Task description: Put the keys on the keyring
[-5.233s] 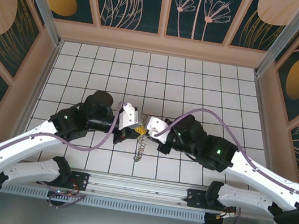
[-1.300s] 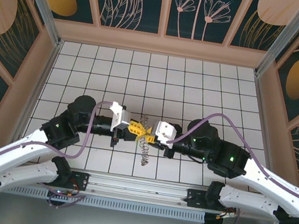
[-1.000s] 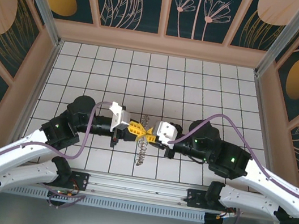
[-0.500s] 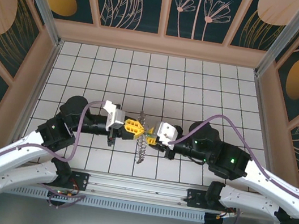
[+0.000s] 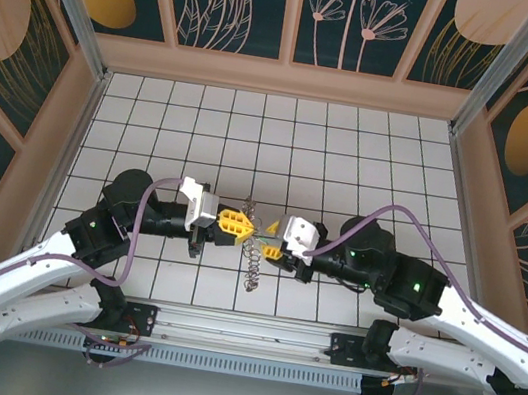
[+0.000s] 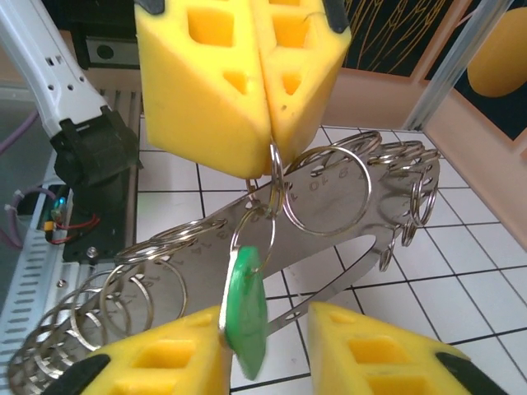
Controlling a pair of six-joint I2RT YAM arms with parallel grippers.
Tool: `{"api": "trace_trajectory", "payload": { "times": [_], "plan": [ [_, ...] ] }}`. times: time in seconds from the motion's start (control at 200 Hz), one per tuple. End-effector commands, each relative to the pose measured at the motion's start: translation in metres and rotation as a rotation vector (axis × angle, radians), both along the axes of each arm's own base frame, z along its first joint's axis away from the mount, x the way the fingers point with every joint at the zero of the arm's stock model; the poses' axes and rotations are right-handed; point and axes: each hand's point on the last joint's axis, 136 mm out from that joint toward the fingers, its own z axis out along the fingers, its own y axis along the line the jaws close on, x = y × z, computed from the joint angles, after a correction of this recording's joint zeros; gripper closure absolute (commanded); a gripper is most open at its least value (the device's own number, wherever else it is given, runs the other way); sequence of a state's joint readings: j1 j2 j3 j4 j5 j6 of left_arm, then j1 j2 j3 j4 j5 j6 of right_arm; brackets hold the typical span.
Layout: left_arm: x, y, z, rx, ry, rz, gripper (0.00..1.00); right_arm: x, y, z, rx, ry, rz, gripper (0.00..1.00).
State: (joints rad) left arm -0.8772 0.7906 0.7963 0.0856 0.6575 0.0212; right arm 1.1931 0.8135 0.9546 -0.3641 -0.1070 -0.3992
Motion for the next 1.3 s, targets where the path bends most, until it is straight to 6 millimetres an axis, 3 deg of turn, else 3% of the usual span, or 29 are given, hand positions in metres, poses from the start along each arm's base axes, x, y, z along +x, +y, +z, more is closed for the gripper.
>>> {"api": "trace_trajectory", "payload": {
  "times": [0.0,0.26,0.576,0.896,1.291],
  "plan": [
    [-0.005,0.003,0.015,-0.038,-0.046,-0.017,1.0,-0.007,-0.007,0.01,0.035,-0.002,0.012,0.66],
    [-0.002,0.001,0.011,-0.021,-0.045,-0.007,1.0,-0.014,-0.005,0.033,0.11,-0.045,0.055,0.68],
    [0.0,-0.002,0.007,0.001,-0.044,-0.008,1.0,-0.014,0.009,0.031,0.136,-0.04,0.083,0.7],
    [-0.002,0.0,0.009,-0.012,-0.049,-0.014,1.0,0.001,0.011,0.021,0.096,-0.021,0.007,0.84],
    [-0.004,0.003,0.012,-0.022,-0.052,-0.012,1.0,0.004,0.005,0.014,0.085,-0.003,-0.02,0.81]
  ]
}}
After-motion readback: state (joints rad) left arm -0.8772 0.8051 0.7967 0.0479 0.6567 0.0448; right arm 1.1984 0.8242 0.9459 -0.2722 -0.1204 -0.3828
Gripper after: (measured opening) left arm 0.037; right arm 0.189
